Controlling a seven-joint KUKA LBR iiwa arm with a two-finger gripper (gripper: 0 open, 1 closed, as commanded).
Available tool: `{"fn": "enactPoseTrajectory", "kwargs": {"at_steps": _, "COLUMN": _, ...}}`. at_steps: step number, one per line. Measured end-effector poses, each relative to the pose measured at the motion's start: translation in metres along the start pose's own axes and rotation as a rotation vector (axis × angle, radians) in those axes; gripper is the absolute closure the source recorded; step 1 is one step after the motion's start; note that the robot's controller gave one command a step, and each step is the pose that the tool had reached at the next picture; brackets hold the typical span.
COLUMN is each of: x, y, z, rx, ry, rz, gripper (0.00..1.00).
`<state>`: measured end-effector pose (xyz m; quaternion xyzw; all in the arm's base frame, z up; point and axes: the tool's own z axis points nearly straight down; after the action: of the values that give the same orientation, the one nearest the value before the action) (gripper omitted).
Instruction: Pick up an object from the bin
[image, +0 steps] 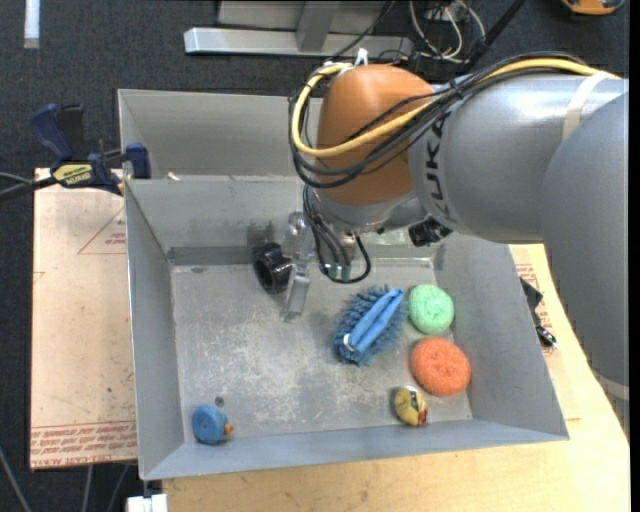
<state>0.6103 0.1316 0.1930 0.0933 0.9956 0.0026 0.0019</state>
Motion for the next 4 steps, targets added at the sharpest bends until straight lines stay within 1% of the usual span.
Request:
{"fn": "enactPoseTrajectory", "kwargs": {"at_steps": 1, "x": 0.009, "y": -0.023, "z": -0.005, "rx": 0.006, "ry": 0.004, "rz": 0.033, "gripper": 0.0}}
{"fn": "enactPoseTrajectory", "kwargs": {"at_steps": 2, "x": 0.013, "y": -0.024, "z": 0.005, "rx": 0.001, "ry": 0.001, "rz": -0.222, "gripper": 0.0}}
{"fn": "enactPoseTrajectory", "kwargs": {"at_steps": 3, "x": 0.006, "y": -0.026, "z": 0.052, "rx": 0.0, "ry": -0.005, "rz": -0.086, "gripper": 0.0}}
{"fn": "enactPoseTrajectory", "kwargs": {"at_steps": 4, "x": 0.003, "y": -0.061, "z": 0.079, "rx": 0.002, "ry": 0.005, "rz": 0.127, "gripper": 0.0}}
